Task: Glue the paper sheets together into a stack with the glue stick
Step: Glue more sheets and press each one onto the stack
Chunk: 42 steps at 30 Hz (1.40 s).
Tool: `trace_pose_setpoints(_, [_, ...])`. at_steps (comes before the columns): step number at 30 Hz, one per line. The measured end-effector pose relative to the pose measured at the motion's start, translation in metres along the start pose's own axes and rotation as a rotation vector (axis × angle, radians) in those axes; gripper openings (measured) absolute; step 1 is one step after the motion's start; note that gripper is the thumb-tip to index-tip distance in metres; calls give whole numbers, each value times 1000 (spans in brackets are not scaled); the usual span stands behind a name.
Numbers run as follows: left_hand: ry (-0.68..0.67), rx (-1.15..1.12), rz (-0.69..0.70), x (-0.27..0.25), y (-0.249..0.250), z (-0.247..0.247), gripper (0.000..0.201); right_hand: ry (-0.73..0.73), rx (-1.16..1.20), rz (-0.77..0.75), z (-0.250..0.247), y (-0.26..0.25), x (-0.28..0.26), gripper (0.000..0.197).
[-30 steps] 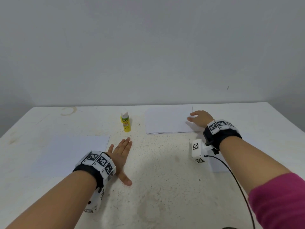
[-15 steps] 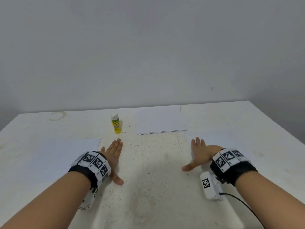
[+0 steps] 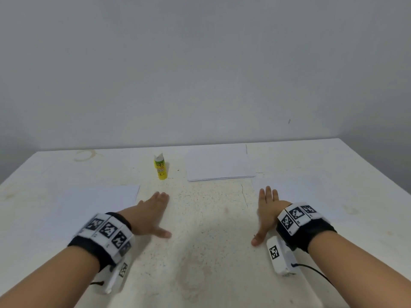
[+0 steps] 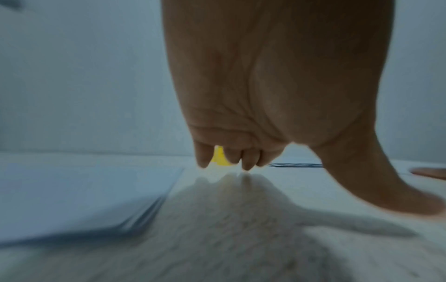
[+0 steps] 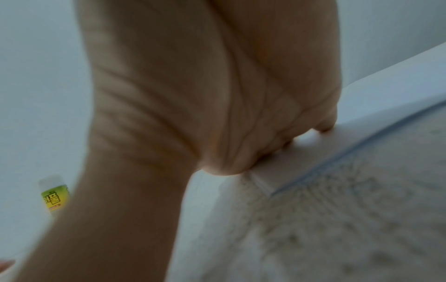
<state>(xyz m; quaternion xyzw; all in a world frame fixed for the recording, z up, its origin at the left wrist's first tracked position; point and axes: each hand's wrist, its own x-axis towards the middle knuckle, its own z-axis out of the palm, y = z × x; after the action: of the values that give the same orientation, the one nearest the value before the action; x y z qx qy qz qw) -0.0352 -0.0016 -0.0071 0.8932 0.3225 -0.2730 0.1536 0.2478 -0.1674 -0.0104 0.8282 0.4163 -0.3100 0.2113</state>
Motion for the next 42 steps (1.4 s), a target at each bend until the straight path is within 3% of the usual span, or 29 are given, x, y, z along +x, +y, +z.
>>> trace_pose_setpoints(2, [122, -111, -29, -9, -17, -1, 145, -5, 1, 2, 0, 0, 0, 158])
trace_pose_setpoints(4, [184, -96, -152, -14, -38, 0, 140, -3, 0, 2, 0, 0, 1, 159])
trace_pose_setpoints(8, [83, 36, -417, -25, -59, -2, 127, 3, -4, -4, 0, 0, 0, 158])
trace_pose_setpoints(11, [44, 0, -397, -27, -62, -3, 100, 5, -5, -7, 0, 0, 0, 158])
trace_pose_setpoints(18, [153, 24, -389, -23, -71, -3, 92, -8, -10, -8, 0, 1, -1, 157])
trace_pose_setpoints(28, [146, 19, -384, -24, -72, -7, 69, -12, -11, -6, -1, 0, -2, 156])
trace_pose_setpoints(42, [126, 45, -354, -19, -73, -2, 83, -13, -17, -15, -1, 0, -2, 158])
